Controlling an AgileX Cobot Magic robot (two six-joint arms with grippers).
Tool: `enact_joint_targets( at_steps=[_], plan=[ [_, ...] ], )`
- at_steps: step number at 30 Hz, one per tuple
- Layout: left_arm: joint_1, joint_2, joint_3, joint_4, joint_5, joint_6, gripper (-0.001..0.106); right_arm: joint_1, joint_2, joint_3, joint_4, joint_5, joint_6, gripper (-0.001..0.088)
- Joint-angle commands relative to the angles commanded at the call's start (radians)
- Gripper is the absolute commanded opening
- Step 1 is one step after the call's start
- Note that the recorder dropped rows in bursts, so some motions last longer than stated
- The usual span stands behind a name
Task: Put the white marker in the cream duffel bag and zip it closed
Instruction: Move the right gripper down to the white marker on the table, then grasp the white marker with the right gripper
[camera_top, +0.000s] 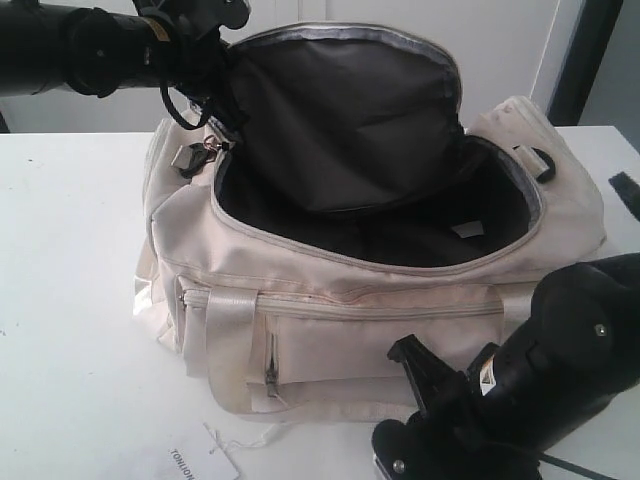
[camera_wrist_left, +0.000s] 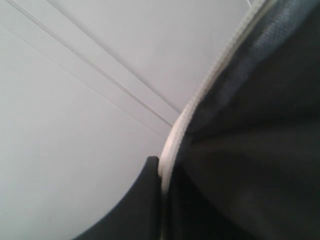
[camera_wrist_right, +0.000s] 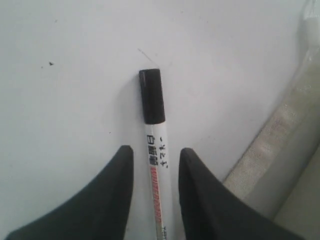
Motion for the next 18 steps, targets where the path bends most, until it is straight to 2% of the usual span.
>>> enact_joint_targets(
  at_steps=[4,10,15,18],
  plan=[
    [0.0,0.0,0.0,0.0,0.0,0.0,0.0,0.0,0.058,0.018,-0.019,-0.095,0.0,0.0306],
    [0.0,0.0,0.0,0.0,0.0,0.0,0.0,0.0,0.118,0.018,-0.029,-0.167,0.0,0.0306],
    [0.0,0.0,0.0,0.0,0.0,0.0,0.0,0.0,0.138,0.018,-0.029,-0.166,0.0,0.0305],
    [0.0,0.0,0.0,0.0,0.0,0.0,0.0,0.0,0.138,0.018,-0.029,-0.135,0.0,0.0246]
  ],
)
